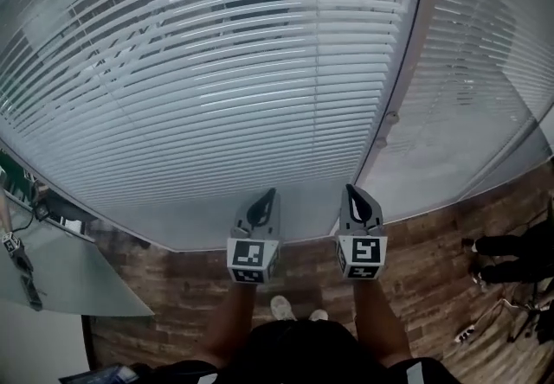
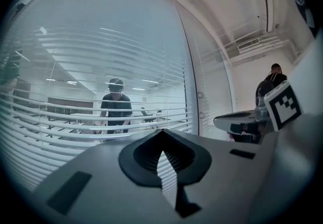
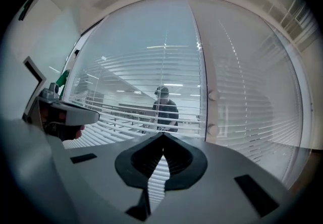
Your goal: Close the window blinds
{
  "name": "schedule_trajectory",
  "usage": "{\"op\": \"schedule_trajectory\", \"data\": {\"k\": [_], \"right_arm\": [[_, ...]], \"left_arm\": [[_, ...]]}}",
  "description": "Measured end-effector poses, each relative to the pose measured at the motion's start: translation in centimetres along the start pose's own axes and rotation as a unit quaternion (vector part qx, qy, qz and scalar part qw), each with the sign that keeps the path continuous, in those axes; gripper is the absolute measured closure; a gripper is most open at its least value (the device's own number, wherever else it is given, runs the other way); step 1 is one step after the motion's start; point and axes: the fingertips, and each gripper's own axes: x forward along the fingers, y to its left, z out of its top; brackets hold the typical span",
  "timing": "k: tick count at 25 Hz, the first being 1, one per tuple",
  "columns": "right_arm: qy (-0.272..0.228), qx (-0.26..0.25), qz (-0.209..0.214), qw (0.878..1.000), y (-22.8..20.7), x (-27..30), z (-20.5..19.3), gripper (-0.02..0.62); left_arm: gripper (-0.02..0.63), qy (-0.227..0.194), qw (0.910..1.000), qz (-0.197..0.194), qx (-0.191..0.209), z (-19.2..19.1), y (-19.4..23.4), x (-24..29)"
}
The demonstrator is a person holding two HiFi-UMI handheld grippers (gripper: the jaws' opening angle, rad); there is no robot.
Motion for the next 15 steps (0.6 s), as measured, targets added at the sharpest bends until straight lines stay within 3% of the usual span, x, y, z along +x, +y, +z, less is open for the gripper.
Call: {"op": "schedule_trajectory", "data": {"k": [6, 11, 15], "right_arm": [[-0.003, 0.021, -0.022, 1.0, -0.4, 1.4, 0.1, 0.598], [0.011, 0.033, -0.002, 0.999, -0.5, 2.3, -2.7, 0.598], [0.003, 0.03, -0.001, 1.0, -1.8, 2.3, -2.3, 0.598]], "left_arm": [[0.606, 0.004, 0.9999, -0.015, 0.0, -0.9, 0.8, 1.0], [0.606, 0.015, 0.9999, -0.004, -0.007, -2.3, 0.9, 1.9], [0.606, 0.005, 0.9999, 0.006, -0.009, -1.3, 0.3, 3.0]]}}
